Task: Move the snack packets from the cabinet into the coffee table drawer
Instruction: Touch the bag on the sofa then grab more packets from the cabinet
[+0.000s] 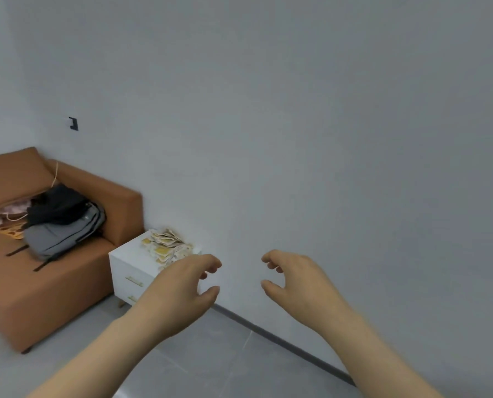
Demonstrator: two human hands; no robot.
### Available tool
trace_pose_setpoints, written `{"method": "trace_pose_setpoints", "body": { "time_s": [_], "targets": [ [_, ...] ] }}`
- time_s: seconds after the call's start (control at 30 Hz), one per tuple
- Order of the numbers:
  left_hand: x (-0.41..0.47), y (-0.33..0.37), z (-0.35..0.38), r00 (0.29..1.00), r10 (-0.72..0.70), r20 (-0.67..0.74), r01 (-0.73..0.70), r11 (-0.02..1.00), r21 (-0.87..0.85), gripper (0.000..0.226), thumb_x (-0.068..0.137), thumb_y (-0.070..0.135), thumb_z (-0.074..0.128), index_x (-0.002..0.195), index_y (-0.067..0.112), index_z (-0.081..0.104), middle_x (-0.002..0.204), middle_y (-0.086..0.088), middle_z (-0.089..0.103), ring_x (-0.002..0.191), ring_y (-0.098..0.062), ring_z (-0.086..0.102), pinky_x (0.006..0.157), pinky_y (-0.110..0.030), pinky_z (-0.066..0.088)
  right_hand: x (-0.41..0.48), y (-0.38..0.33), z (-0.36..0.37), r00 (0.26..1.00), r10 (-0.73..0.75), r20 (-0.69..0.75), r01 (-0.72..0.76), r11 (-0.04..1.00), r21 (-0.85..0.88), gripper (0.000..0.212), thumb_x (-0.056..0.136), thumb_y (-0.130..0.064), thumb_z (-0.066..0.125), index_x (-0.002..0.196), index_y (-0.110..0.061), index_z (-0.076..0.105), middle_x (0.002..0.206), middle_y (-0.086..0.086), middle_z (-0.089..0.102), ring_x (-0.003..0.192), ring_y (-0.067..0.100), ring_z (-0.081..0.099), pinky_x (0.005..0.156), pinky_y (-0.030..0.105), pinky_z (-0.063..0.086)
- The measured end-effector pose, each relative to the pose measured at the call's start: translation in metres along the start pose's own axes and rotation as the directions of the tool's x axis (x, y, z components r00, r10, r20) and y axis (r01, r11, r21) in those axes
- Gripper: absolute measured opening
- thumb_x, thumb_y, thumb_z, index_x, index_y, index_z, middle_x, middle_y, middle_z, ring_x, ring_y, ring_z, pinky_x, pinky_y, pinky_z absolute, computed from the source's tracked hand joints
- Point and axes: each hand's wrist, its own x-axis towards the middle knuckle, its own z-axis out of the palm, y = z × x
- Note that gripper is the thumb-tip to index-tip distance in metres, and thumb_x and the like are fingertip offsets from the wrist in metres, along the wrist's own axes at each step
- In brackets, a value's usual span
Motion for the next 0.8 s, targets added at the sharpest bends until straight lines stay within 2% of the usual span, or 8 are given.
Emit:
{"method": "trace_pose_setpoints", "body": {
  "time_s": [0.13, 0.33, 0.43, 0.8],
  "targets": [
    [0.041, -0.052, 0.007, 0.998, -0.055, 0.021, 0.054, 0.998, 0.033, 0.037, 0.090, 0.033, 0.057, 0.126, 0.034, 0.048, 0.118, 0.022, 0.052, 0.103, 0.005, 0.051, 0.086, -0.012, 0.039, 0.069, 0.005, 0.037, 0.999, -0.031, 0.035, 0.030, 0.999, 0.016, 0.044, 0.092, -0.036, 0.051, 0.135, -0.029, 0.044, 0.127, -0.013, 0.056, 0.116, 0.004, 0.050, 0.095, 0.019, 0.039],
    [0.110, -0.140, 0.014, 0.983, -0.184, 0.010, 0.183, 0.981, 0.059, 0.037, 0.089, 0.034, 0.056, 0.125, 0.033, 0.050, 0.121, 0.021, 0.054, 0.105, 0.003, 0.052, 0.088, -0.017, 0.044, 0.184, 0.014, 0.093, 0.993, -0.068, 0.095, 0.062, 0.996, 0.064, 0.043, 0.091, -0.035, 0.052, 0.133, -0.029, 0.046, 0.126, -0.012, 0.056, 0.115, 0.006, 0.051, 0.096, 0.022, 0.041],
    [0.143, -0.180, 0.011, 0.970, -0.244, 0.013, 0.242, 0.967, 0.074, 0.038, 0.089, 0.034, 0.056, 0.126, 0.034, 0.049, 0.120, 0.021, 0.054, 0.105, 0.003, 0.052, 0.086, -0.015, 0.044, 0.241, 0.012, 0.117, 0.987, -0.094, 0.129, 0.084, 0.993, 0.083, 0.043, 0.091, -0.036, 0.052, 0.133, -0.029, 0.045, 0.127, -0.012, 0.056, 0.115, 0.006, 0.051, 0.095, 0.022, 0.041],
    [0.232, -0.337, -0.002, 0.925, -0.378, 0.031, 0.374, 0.923, 0.090, 0.038, 0.088, 0.032, 0.057, 0.125, 0.032, 0.051, 0.120, 0.018, 0.056, 0.104, 0.000, 0.054, 0.090, -0.022, 0.047, 0.415, -0.019, 0.219, 0.956, -0.139, 0.258, 0.112, 0.987, 0.114, 0.044, 0.089, -0.035, 0.054, 0.132, -0.029, 0.047, 0.125, -0.010, 0.058, 0.114, 0.008, 0.052, 0.092, 0.022, 0.042]
  ]
}}
